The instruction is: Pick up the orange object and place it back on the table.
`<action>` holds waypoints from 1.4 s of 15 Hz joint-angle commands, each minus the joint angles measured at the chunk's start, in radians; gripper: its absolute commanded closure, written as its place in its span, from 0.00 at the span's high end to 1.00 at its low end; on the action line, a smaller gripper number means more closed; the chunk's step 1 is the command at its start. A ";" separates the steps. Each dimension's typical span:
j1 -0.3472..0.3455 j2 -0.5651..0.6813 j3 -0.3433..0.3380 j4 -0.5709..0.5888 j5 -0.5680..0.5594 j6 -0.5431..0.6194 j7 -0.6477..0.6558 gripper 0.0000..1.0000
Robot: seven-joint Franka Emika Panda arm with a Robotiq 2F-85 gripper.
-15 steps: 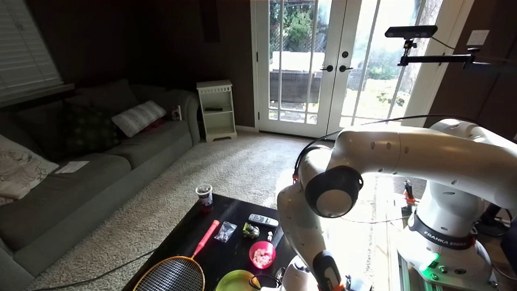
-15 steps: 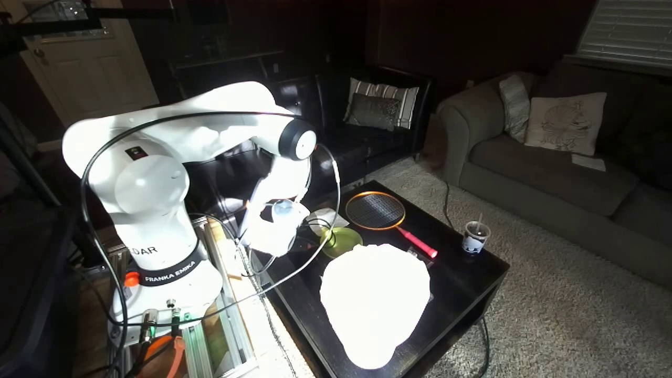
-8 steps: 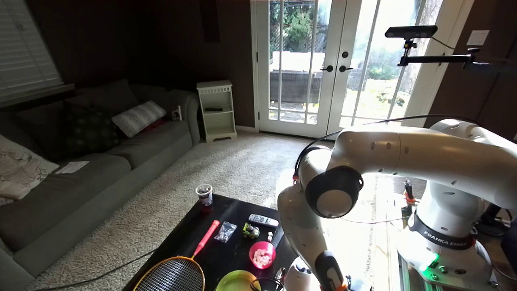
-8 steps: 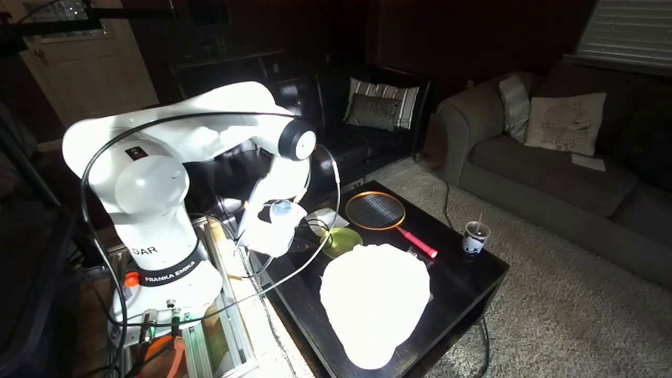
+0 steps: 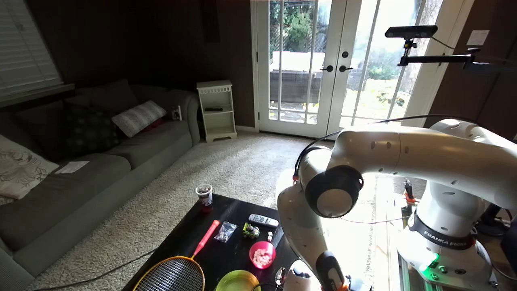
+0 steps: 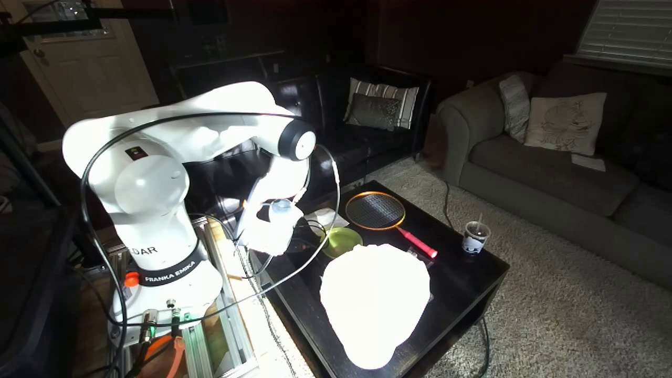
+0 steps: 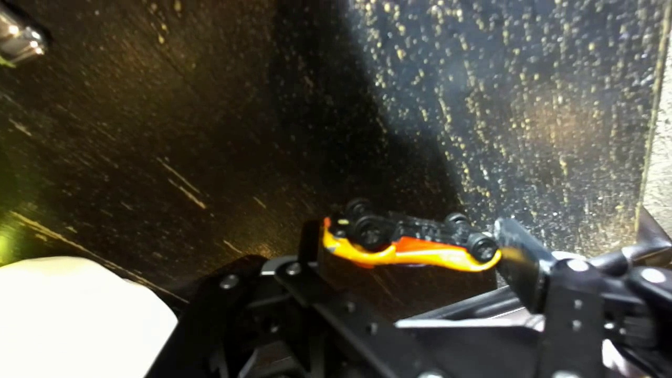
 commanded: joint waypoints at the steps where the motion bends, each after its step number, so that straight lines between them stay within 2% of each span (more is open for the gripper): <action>1: -0.021 0.000 0.017 -0.002 -0.029 -0.040 -0.001 0.57; 5: -0.024 0.000 0.021 -0.002 -0.021 -0.045 0.000 0.57; 13: -0.010 0.000 0.016 0.000 0.066 -0.029 0.043 0.57; 14: -0.009 0.000 0.015 0.000 0.072 -0.030 0.045 0.94; 16: -0.007 0.000 0.015 0.001 0.076 -0.032 0.045 1.00; 21: -0.008 0.000 0.015 0.001 0.077 -0.029 0.045 1.00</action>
